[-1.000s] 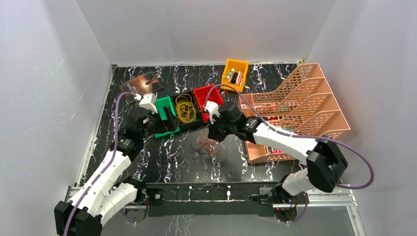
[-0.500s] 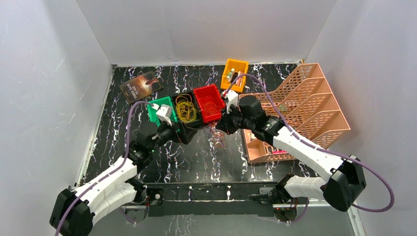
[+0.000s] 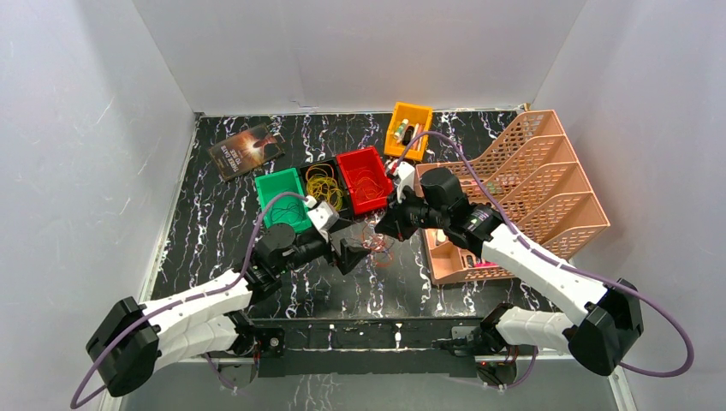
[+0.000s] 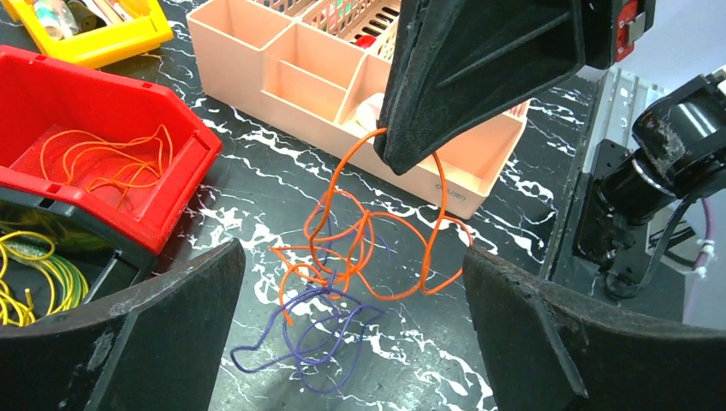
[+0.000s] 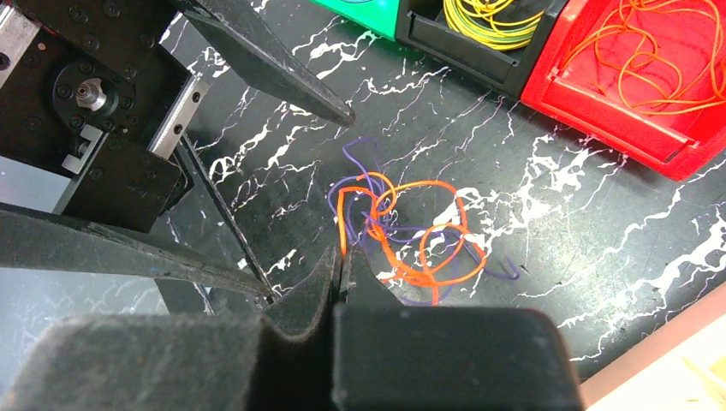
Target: Untangle the cables
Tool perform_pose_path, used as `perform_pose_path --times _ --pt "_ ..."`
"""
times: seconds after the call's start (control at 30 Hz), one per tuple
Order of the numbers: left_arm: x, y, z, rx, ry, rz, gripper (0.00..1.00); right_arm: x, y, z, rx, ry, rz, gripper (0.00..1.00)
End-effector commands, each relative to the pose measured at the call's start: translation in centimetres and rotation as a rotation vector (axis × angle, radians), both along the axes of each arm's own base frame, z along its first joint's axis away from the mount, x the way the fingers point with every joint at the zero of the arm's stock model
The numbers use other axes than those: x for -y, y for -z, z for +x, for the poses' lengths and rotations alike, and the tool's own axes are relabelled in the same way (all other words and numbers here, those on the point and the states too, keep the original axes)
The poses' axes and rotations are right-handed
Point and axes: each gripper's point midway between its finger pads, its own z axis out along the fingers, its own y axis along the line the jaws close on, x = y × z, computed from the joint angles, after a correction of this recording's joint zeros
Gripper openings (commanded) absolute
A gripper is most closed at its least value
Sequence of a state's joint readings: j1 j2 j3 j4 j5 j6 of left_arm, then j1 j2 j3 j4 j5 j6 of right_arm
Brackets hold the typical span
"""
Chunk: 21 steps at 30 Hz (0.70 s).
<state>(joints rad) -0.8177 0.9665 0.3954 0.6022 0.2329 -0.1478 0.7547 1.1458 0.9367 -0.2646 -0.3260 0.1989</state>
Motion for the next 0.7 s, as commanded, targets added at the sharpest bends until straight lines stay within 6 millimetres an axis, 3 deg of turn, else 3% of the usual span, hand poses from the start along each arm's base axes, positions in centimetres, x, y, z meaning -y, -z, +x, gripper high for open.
perform_pose_path --times 0.0,0.4,0.67 --pt "0.8 -3.0 0.6 0.139 0.007 -0.044 0.98 -0.7 -2.2 0.1 0.034 -0.028 0.05 0.0" --pt "3.0 -3.4 -0.1 0.272 0.125 -0.018 0.98 -1.1 -4.2 -1.1 0.03 -0.075 0.114 0.0" --pt "4.2 -4.1 -1.8 0.332 0.231 -0.033 0.98 -1.0 -6.0 -2.2 0.063 -0.146 0.137 0.0"
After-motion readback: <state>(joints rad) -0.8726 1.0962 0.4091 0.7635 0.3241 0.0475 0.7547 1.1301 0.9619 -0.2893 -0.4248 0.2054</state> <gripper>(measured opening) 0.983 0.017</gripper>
